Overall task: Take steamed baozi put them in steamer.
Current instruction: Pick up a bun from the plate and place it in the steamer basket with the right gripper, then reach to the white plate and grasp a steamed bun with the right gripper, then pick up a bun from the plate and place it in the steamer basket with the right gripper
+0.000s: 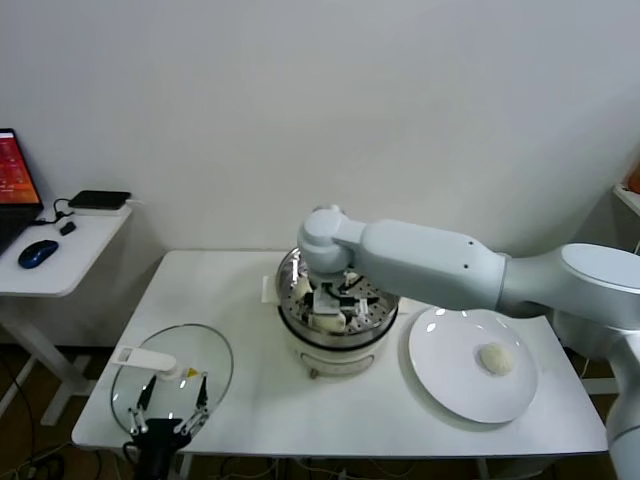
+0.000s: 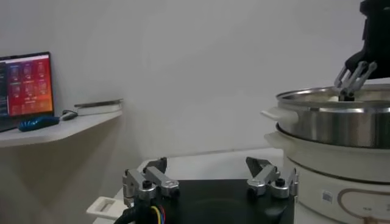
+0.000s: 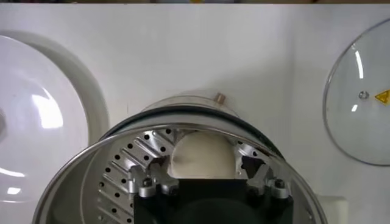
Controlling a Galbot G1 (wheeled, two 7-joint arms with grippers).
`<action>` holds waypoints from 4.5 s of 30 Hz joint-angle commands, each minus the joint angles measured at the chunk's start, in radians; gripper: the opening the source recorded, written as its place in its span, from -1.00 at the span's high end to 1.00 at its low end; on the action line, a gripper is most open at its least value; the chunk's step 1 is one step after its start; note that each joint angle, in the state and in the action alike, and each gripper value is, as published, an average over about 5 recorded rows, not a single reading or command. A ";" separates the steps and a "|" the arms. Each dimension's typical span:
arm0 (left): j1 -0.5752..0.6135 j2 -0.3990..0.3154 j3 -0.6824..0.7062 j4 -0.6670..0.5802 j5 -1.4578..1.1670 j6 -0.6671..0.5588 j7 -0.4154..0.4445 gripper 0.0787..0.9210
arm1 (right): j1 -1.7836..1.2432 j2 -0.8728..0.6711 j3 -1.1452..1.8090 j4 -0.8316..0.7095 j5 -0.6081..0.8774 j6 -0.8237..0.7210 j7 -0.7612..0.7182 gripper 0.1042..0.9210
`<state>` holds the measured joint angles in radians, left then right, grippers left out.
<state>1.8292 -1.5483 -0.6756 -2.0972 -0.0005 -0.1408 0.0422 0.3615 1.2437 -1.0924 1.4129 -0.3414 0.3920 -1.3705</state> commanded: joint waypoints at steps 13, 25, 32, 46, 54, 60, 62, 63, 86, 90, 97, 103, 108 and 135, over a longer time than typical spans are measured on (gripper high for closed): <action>0.004 0.000 0.009 -0.007 0.013 0.000 0.002 -0.77 | 0.213 -0.104 0.003 -0.024 0.219 -0.007 -0.026 -0.76; 0.004 0.006 0.019 -0.013 0.012 0.000 0.008 -0.77 | 0.471 -0.412 -0.332 -0.054 0.641 -0.269 0.110 -0.76; -0.015 0.011 0.050 -0.002 0.018 0.002 0.009 -0.77 | 0.472 -0.582 -0.438 -0.099 0.697 -0.374 0.193 -0.76; -0.012 0.010 0.052 -0.011 0.023 0.000 0.007 -0.77 | 0.032 -0.762 -0.181 -0.132 0.510 -0.514 0.203 -0.76; -0.018 0.008 0.051 -0.015 0.024 0.008 0.006 -0.77 | -0.187 -0.755 0.018 -0.204 0.403 -0.483 0.199 -0.76; -0.018 0.008 0.049 -0.013 0.024 0.011 0.005 -0.77 | -0.261 -0.724 0.083 -0.263 0.350 -0.464 0.204 -0.76; -0.018 0.008 0.050 -0.011 0.025 0.012 0.005 -0.77 | -0.277 -0.710 0.099 -0.282 0.338 -0.459 0.206 -0.76; -0.018 0.007 0.051 -0.010 0.026 0.011 0.005 -0.77 | -0.284 -0.705 0.105 -0.289 0.333 -0.457 0.206 -0.76; -0.012 0.010 0.045 -0.008 0.029 0.011 0.007 -0.77 | -0.346 -0.628 0.162 -0.349 0.312 -0.457 0.234 -0.76; -0.013 0.010 0.044 -0.008 0.029 0.011 0.006 -0.77 | -0.350 -0.624 0.162 -0.351 0.310 -0.458 0.234 -0.76; -0.012 0.010 0.042 -0.007 0.028 0.009 0.006 -0.77 | -0.355 -0.620 0.164 -0.356 0.300 -0.459 0.231 -0.76; -0.010 0.009 0.041 -0.009 0.027 0.008 0.006 -0.77 | -0.356 -0.617 0.169 -0.360 0.294 -0.459 0.229 -0.76; -0.007 0.009 0.037 -0.009 0.027 0.005 0.007 -0.77 | -0.360 -0.614 0.174 -0.364 0.292 -0.459 0.230 -0.65; 0.000 0.004 0.049 -0.026 0.028 0.005 -0.006 -0.77 | 0.283 -0.598 -0.301 -0.258 0.820 -0.553 0.193 -0.40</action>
<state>1.8269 -1.5440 -0.6291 -2.1197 0.0269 -0.1369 0.0387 0.2595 0.6092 -1.1040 1.1212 0.1938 -0.1255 -1.1599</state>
